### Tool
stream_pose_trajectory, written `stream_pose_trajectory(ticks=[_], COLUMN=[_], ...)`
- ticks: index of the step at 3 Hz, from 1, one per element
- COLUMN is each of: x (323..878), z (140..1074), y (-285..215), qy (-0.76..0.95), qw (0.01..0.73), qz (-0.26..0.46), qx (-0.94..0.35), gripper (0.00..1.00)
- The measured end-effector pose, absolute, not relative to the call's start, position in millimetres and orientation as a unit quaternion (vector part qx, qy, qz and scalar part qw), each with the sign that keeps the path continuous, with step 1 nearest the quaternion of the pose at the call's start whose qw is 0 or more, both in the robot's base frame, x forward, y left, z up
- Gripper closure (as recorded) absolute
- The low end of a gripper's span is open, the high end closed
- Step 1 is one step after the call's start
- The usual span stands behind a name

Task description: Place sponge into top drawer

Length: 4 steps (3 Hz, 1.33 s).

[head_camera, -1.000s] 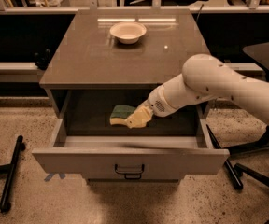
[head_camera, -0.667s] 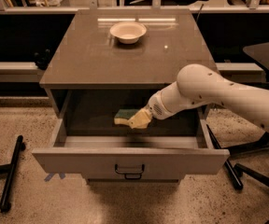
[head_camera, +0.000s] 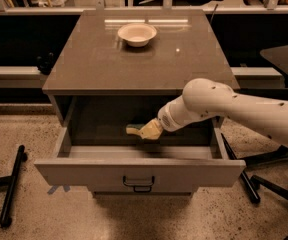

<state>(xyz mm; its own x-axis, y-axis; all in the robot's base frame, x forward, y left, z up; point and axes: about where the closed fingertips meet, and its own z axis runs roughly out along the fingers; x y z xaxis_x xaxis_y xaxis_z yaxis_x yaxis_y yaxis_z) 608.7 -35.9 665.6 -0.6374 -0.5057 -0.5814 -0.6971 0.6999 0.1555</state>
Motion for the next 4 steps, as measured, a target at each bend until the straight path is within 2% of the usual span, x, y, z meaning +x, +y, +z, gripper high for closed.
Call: stream_pose_trajectory(ticks=[2,3,4], x=[615.8,615.4,613.9], z=[625.2,631.8,659.1], y=[-44.5,-56.9,-73.8], qy=[0.894,0.89,0.879], qw=[0.257,0.281,0.321], qz=[0.176,0.18,0.184], qx=[-0.323,-0.311,-0.3], gripper=[0.05,0.0,0.0])
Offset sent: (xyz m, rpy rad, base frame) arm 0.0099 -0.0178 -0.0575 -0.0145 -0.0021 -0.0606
